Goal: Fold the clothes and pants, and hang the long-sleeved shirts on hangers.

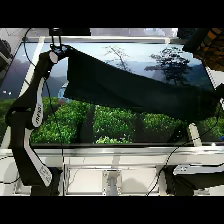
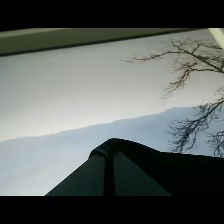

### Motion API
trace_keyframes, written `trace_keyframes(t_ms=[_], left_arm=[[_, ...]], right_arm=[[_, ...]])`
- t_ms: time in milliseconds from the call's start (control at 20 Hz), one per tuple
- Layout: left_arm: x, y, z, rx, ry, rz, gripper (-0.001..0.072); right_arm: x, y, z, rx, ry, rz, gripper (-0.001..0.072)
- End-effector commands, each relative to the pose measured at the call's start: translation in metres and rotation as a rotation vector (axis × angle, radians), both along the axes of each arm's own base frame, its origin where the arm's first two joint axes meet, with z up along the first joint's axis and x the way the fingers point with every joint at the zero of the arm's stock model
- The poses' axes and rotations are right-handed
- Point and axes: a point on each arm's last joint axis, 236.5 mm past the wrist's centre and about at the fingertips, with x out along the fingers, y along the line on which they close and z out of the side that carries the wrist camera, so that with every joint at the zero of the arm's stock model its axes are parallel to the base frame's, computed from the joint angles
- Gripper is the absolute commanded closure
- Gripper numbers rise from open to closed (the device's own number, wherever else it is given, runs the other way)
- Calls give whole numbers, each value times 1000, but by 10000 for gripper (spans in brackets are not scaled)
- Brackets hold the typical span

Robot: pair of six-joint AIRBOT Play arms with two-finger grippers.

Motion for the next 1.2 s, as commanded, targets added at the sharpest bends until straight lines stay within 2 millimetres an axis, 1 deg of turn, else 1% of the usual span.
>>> trace_keyframes(t_ms=[0, 100, 150, 200, 250, 350, 400, 450, 500, 550, 650, 700, 750, 850, 900, 950, 1000, 1050, 1150], left_arm=[[-10, 24, -19, -115, 107, 84, 680], [-19, 35, -45, -161, 203, 122, 680], [-26, 38, -52, -152, 247, 119, 680], [-33, 41, -53, -120, 281, 117, 680], [-40, 48, -50, -64, 302, 121, 680], [-56, 64, -31, 32, 324, 143, 680], [-64, 74, -20, 45, 333, 174, 679], [-72, 83, -12, 43, 348, 197, 679], [-83, 91, -9, 33, 383, 216, 679], [-95, 97, -12, 35, 435, 227, 679], [-119, 105, -29, 41, 557, 238, 679], [-128, 106, -35, 60, 604, 223, 678], [-133, 105, -38, 75, 627, 205, 679], [-140, 93, -37, 46, 651, 163, 679], [-146, 81, -37, 0, 678, 135, 679], [-156, 70, -35, -31, 713, 97, 679], [-165, 67, -33, -37, 741, 80, 679], [-173, 67, -27, -30, 754, 75, 679], [-180, 75, -7, -22, 728, 90, 678]], right_arm=[[1, 1, 7, -19, -7, 9, 704], [-2, 5, -2, 16, 15, 12, 704], [-2, 6, -2, 21, 20, 13, 704], [-3, 6, 1, 17, 15, 13, 703], [-3, 7, 7, 10, 8, 13, 703], [-6, 10, 28, -17, -2, 24, 703], [-11, 12, 41, -40, 5, 32, 704], [-18, 16, 50, -52, 27, 42, 704], [-28, 24, 54, -41, 67, 54, 703], [-39, 36, 53, -8, 109, 67, 703], [-56, 52, 47, 3, 159, 95, 704], [-65, 58, 45, 2, 168, 95, 704], [-73, 63, 44, -8, 172, 94, 704], [-86, 71, 48, -35, 162, 90, 705], [-90, 74, 56, -51, 146, 83, 704], [-92, 73, 69, -81, 123, 76, 704], [-94, 72, 83, -116, 103, 73, 704], [-95, 72, 99, -153, 75, 69, 705], [-104, 73, 122, -215, 61, 65, 705]])
